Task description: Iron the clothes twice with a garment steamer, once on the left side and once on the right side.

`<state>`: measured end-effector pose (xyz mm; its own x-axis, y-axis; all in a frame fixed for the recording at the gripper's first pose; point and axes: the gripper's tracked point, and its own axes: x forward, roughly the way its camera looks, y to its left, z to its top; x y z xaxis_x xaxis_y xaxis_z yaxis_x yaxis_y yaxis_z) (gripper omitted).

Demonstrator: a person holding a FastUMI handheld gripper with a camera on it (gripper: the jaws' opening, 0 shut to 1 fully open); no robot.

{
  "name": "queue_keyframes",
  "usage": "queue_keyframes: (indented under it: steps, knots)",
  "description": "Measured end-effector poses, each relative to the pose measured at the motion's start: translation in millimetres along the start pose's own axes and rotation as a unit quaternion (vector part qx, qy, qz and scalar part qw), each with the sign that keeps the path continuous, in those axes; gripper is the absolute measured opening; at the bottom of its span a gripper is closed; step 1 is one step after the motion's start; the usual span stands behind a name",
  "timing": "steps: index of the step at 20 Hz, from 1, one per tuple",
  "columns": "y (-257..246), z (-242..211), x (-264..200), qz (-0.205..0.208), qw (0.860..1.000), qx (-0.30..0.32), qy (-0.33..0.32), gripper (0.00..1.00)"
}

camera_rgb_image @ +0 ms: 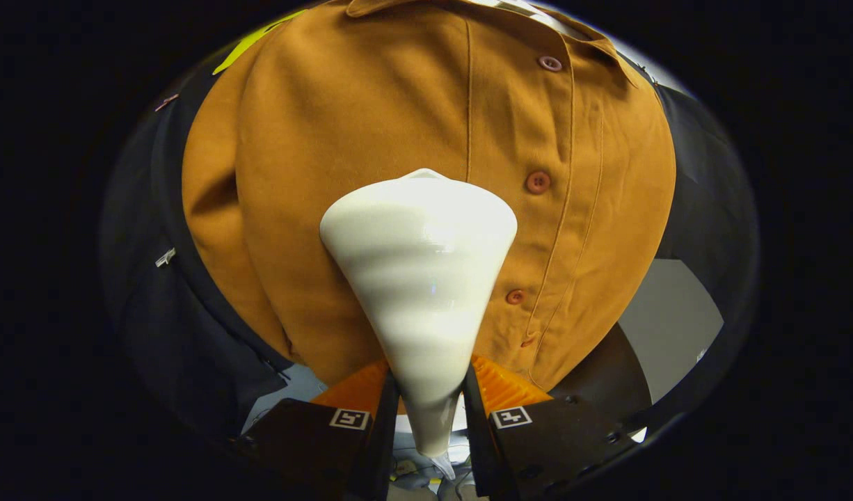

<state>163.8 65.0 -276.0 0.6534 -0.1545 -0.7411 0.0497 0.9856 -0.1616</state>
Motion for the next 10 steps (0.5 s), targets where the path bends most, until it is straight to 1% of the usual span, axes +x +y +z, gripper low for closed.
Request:
queue_keyframes:
  steps: [10]
  knots:
    - [0.4, -55.2, 15.4, 0.014, 0.998, 0.000, 0.064, 0.49]
